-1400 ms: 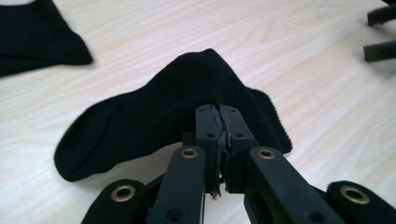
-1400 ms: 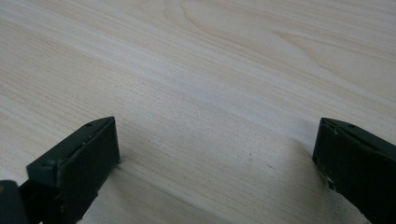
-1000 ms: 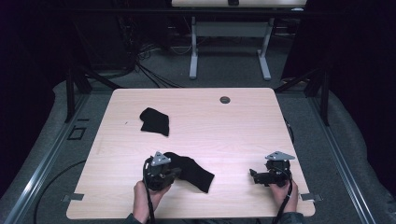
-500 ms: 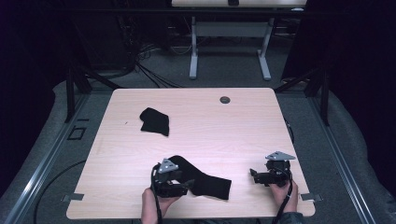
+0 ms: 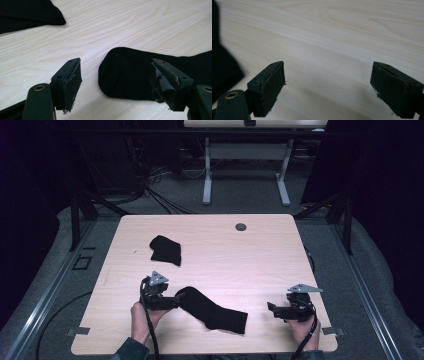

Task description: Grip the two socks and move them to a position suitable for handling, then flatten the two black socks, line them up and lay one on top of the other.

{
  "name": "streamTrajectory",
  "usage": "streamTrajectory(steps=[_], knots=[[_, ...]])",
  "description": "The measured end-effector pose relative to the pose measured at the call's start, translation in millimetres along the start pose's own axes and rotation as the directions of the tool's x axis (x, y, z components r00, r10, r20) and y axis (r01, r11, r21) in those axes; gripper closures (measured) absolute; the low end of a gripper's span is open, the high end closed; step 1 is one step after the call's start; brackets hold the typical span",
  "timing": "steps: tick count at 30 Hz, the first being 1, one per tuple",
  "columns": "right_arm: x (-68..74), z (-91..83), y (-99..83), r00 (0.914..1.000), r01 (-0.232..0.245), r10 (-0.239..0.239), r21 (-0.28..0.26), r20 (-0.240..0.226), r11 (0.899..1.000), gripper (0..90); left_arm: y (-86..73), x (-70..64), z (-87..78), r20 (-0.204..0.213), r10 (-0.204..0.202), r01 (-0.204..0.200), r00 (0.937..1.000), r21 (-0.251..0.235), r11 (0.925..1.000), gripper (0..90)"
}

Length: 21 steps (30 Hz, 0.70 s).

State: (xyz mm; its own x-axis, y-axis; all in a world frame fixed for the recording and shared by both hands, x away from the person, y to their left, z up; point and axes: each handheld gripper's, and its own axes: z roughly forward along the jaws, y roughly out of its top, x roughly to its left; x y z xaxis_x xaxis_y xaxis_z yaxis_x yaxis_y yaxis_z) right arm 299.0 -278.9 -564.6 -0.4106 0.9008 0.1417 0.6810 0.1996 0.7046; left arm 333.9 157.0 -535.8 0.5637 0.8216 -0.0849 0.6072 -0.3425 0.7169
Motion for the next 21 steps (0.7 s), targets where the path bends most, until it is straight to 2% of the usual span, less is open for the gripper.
streamTrajectory(steps=[3,6,10,16,21], knots=[[20.3,-6.0,5.5,0.9990,0.036,-0.035,0.031,-0.028,0.999,15.9,2.2,1.3,13.2,0.002,0.009,-0.009,1.0000,0.045,0.9989,29.4],[45.0,-6.5,8.8,0.9946,0.060,-0.056,0.045,-0.087,0.997,19.9,2.5,2.0,25.1,0.011,0.025,-0.026,0.9996,0.088,0.9958,31.6],[74.6,-0.8,9.1,0.9872,0.096,-0.084,0.090,-0.136,0.991,28.4,2.6,3.0,35.3,0.016,0.028,-0.030,0.9995,0.105,0.9940,35.7],[95.0,16.1,4.6,0.9860,0.113,-0.091,0.158,-0.140,0.981,43.8,4.3,2.5,42.5,0.029,0.062,-0.066,0.9976,0.122,0.9903,50.8],[98.8,21.6,0.1,0.9869,0.129,-0.107,0.187,-0.121,0.974,56.0,-0.8,3.8,46.1,0.036,0.079,-0.083,0.9963,0.139,0.9868,62.8]])
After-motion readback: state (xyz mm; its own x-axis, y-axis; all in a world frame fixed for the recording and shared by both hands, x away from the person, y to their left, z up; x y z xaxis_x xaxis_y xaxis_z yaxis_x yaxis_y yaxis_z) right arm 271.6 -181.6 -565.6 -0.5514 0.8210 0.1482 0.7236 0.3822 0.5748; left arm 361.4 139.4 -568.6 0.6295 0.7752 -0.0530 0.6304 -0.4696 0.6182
